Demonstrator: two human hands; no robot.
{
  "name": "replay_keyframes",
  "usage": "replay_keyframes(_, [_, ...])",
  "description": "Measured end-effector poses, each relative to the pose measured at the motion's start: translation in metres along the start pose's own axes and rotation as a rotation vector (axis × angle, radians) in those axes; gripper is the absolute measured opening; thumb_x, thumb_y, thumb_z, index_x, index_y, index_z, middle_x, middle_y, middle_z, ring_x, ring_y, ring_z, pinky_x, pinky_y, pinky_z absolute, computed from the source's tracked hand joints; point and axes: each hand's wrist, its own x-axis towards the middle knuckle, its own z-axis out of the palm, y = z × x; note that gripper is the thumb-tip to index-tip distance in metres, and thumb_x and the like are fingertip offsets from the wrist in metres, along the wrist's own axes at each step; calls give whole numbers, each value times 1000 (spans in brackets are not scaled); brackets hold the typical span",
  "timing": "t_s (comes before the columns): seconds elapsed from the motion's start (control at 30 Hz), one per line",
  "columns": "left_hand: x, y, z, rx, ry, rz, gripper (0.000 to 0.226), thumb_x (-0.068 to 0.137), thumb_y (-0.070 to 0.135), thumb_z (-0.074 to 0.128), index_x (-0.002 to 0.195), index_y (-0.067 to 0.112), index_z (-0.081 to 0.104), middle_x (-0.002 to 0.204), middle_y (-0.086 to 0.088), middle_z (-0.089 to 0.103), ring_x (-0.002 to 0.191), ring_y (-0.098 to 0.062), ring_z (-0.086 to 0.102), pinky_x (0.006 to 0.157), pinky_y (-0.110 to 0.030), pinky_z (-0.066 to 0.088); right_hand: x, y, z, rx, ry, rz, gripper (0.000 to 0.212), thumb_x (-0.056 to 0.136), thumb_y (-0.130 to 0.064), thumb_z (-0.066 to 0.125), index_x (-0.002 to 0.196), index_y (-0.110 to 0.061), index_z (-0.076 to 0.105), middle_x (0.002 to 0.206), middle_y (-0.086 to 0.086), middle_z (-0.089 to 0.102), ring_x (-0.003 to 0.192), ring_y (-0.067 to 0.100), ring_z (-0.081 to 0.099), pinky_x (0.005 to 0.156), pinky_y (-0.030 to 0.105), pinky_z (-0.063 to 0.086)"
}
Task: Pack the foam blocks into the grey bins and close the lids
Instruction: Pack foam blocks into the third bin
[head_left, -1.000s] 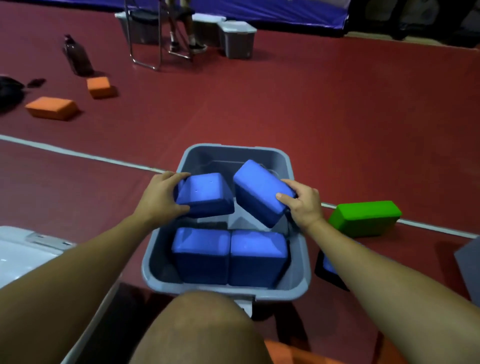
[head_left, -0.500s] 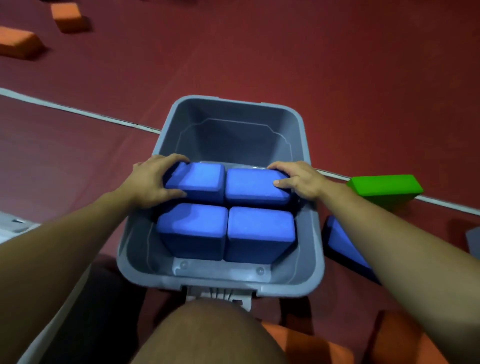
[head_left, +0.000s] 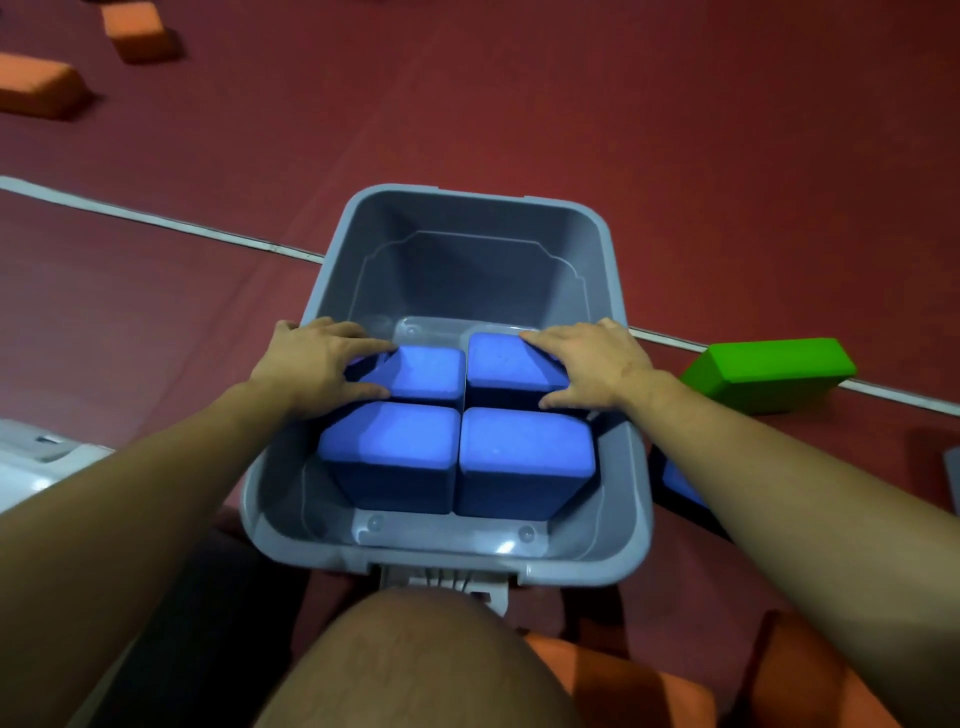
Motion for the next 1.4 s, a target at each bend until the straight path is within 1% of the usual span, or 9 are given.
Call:
replay_keyframes(0.3, [1,2,-2,124,-64,2,75,78,83,37,146,53,29,146,17,47,124,-17,44,83,-40,34,-9,-1,-7,51,25,-20,82,78,-62,65,149,-39,32,138,-8,58,118,21,56,95,39,34])
replay_keyframes(0.5, [-1,-4,1,160,-4,104,75,79,82,17,145,50,37,136,5,55,117,-23,49,79,-41,30,-11,0,-10,98,22,-19,80,77,-64,66,147,-41,37,129,-7,64,114,21,58,96,37,34])
replay_keyframes(0.7, [-2,-5,3,141,43,178,68,84,76,22,139,46,49,122,-3,63,100,-31,55,74,-45,36,-11,1,-7,84,24,4,80,72,-65,66,144,-46,38,103,-1,72,94,25,62,88,33,37])
replay_keyframes(0.87, [-2,-4,4,152,29,168,67,83,77,21,142,51,41,120,-2,62,101,-29,54,74,-44,36,-8,2,-5,72,13,-2,82,69,-69,61,144,-47,37,107,-3,72,96,24,63,90,35,39])
replay_keyframes(0.97, [-2,-4,4,142,41,168,66,83,76,23,140,51,43,115,-3,62,100,-30,54,74,-44,36,-6,2,-3,60,-1,-15,85,63,-72,52,143,-47,38,107,-4,71,97,23,63,89,37,39])
replay_keyframes(1.1, [-3,-4,3,118,71,174,62,84,74,26,137,51,48,111,-5,62,98,-30,54,74,-45,37,-7,1,-6,52,-8,-47,76,68,-69,58,140,-49,42,106,-4,68,100,21,60,88,38,38])
replay_keyframes(1.17, [-4,-4,3,119,74,185,61,84,74,27,137,51,48,111,-5,62,98,-30,54,74,-45,37,-7,1,-5,49,-5,-55,75,69,-71,53,140,-49,43,113,-9,68,103,20,59,88,39,39])
replay_keyframes(1.3, [-6,-2,1,118,36,162,66,82,81,21,139,55,42,121,1,61,105,-27,52,77,-44,35,-8,-1,-4,89,6,-53,97,58,-96,36,141,-45,43,131,-18,60,109,18,56,89,40,40])
replay_keyframes(1.4, [-7,2,-5,103,-16,141,84,70,96,21,138,53,41,136,12,54,115,-22,48,83,-45,35,-10,-2,-6,86,4,-57,112,46,-103,35,141,-45,42,129,-19,59,108,17,55,86,37,39])
